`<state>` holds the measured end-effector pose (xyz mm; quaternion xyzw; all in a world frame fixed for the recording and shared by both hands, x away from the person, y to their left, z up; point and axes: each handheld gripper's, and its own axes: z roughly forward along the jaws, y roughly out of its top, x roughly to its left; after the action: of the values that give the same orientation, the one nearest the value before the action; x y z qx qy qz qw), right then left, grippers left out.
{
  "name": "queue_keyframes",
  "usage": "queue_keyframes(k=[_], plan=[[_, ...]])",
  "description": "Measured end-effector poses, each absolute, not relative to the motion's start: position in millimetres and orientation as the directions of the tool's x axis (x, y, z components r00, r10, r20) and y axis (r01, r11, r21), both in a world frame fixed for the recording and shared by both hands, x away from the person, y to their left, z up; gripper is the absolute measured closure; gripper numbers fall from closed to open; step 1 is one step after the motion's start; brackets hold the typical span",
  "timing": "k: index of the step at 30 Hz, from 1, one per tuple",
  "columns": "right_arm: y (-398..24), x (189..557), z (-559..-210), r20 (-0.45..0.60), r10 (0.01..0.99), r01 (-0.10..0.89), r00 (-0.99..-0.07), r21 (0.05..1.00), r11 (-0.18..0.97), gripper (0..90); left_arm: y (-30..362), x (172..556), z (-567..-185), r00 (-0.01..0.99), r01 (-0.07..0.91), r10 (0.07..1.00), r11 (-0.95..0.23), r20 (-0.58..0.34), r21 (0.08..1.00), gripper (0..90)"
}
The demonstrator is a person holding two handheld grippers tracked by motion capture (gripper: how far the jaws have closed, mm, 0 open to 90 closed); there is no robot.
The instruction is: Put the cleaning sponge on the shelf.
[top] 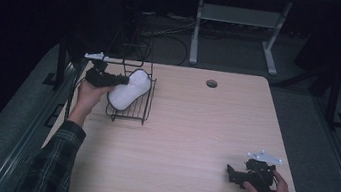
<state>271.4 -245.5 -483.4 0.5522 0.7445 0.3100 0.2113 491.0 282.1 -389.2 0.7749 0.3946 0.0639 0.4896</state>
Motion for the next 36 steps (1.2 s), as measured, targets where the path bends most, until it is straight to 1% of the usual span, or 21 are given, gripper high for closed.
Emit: queue_keyframes(k=[7, 15, 20, 24, 26, 29, 30, 32, 36], plan=[[-245, 271, -483, 0.028, 0.953, 0.691, -0.301, 0.695, 0.198, 0.0, 280, 496, -394, 0.664, 0.559, 0.691, -0.205, -0.286, 0.803, 80.3], [-245, 271, -483, 0.028, 0.953, 0.691, -0.301, 0.695, 0.198, 0.0, 279, 499, -399, 0.644, 0.569, 0.722, -0.231, -0.253, 0.789, 75.2], [-245, 271, -483, 0.027, 0.953, 0.691, -0.301, 0.695, 0.198, 0.0, 281, 498, -399, 0.62, 0.574, 0.755, -0.253, -0.212, 0.779, 60.3], [-245, 271, -483, 0.028, 0.953, 0.691, -0.301, 0.695, 0.198, 0.0, 287, 495, -398, 0.612, 0.57, 0.766, -0.252, -0.199, 0.782, 58.2], [-245, 271, -483, 0.027, 0.953, 0.691, -0.301, 0.695, 0.198, 0.0, 289, 493, -398, 0.612, 0.568, 0.765, -0.249, -0.201, 0.785, 59.6], [-245, 271, -483, 0.028, 0.953, 0.691, -0.301, 0.695, 0.198, 0.0, 293, 487, -398, 0.629, 0.564, 0.75, -0.259, -0.205, 0.784, 72.7], [-245, 271, -483, 0.027, 0.953, 0.691, -0.301, 0.695, 0.198, 0.0, 293, 486, -398, 0.636, 0.568, 0.743, -0.267, -0.209, 0.779, 80.3], [-245, 271, -483, 0.027, 0.953, 0.691, -0.301, 0.695, 0.198, 0.0, 293, 483, -398, 0.65, 0.56, 0.734, -0.291, -0.195, 0.775, 89.1], [-245, 271, -483, 0.027, 0.953, 0.691, -0.301, 0.695, 0.198, 0.0, 290, 476, -400, 0.664, 0.561, 0.724, -0.315, -0.188, 0.766, 89.8]])
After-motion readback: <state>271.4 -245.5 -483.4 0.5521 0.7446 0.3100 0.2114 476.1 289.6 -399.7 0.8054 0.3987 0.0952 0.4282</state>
